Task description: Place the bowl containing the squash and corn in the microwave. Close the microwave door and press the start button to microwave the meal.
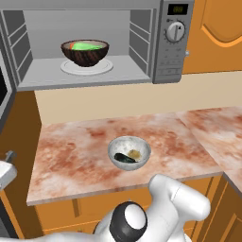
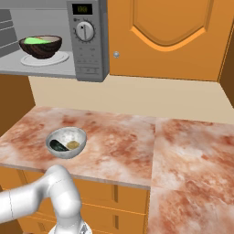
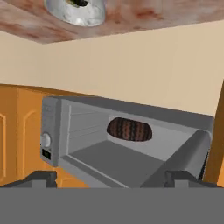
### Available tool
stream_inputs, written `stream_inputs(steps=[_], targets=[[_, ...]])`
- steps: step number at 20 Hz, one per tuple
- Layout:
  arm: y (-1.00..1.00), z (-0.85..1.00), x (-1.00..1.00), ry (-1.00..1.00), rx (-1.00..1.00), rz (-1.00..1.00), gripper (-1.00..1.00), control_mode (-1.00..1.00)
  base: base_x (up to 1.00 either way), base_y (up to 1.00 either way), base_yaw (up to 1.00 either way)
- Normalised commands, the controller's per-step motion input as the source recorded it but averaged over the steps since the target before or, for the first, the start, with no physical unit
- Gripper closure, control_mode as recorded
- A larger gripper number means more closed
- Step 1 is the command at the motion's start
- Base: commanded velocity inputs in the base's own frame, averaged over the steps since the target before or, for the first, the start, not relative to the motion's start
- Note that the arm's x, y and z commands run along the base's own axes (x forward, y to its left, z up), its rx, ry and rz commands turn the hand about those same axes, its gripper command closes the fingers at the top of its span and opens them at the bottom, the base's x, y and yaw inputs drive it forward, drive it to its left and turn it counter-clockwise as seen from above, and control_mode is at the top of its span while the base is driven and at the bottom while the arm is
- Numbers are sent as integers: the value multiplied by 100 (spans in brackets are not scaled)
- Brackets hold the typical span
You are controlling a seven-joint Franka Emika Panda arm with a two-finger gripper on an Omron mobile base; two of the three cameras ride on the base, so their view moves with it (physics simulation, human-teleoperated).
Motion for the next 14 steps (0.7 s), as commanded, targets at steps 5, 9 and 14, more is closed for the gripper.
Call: stream_inputs(steps=[5, 9, 14], targets=[[-78, 59, -2, 27, -2, -11, -100, -100, 0, 0, 0], [-85, 86, 0, 34, 0, -13, -100, -100, 0, 0, 0], [-86, 100, 10, 42, 0, -13, -100, -100, 0, 0, 0]])
